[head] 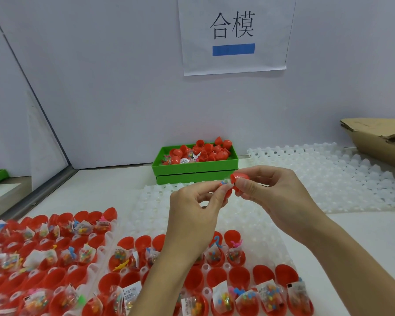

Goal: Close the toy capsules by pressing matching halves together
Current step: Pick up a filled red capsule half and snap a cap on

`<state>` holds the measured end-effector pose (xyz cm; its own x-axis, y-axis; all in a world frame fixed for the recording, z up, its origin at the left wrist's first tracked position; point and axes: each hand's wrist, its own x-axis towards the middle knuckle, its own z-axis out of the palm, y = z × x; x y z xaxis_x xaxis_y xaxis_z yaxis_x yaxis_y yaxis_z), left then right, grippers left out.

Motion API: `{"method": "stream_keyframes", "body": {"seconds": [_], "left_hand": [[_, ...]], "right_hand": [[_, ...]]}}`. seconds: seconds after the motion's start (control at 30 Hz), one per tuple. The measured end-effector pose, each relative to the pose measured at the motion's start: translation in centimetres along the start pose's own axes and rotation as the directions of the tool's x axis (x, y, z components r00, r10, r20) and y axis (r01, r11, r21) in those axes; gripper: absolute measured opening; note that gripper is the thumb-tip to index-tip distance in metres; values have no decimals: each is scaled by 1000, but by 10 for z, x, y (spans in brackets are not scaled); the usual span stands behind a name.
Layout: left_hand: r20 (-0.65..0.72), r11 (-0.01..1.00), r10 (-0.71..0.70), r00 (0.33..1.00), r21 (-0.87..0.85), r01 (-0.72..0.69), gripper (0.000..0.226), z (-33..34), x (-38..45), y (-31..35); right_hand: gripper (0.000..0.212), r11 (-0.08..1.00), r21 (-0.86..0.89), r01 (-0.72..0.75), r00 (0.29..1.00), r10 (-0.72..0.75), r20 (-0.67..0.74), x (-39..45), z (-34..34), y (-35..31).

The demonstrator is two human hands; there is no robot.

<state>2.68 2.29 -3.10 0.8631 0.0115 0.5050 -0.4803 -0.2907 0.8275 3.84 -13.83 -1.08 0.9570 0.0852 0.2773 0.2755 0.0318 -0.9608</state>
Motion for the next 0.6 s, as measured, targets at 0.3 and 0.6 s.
{"method": "stream_keyframes", "body": {"seconds": [0.3, 0.6], "left_hand": [[-14, 999, -16, 1000, -36, 15, 24, 5, -3, 2], [-2, 956, -156, 988, -253, 151, 16, 5, 0, 4]], "right_hand": [[39, 999, 43, -19, 999, 21, -43, 0, 2, -1], [44, 997, 70, -30, 998, 34, -54, 1, 3, -1]]}}
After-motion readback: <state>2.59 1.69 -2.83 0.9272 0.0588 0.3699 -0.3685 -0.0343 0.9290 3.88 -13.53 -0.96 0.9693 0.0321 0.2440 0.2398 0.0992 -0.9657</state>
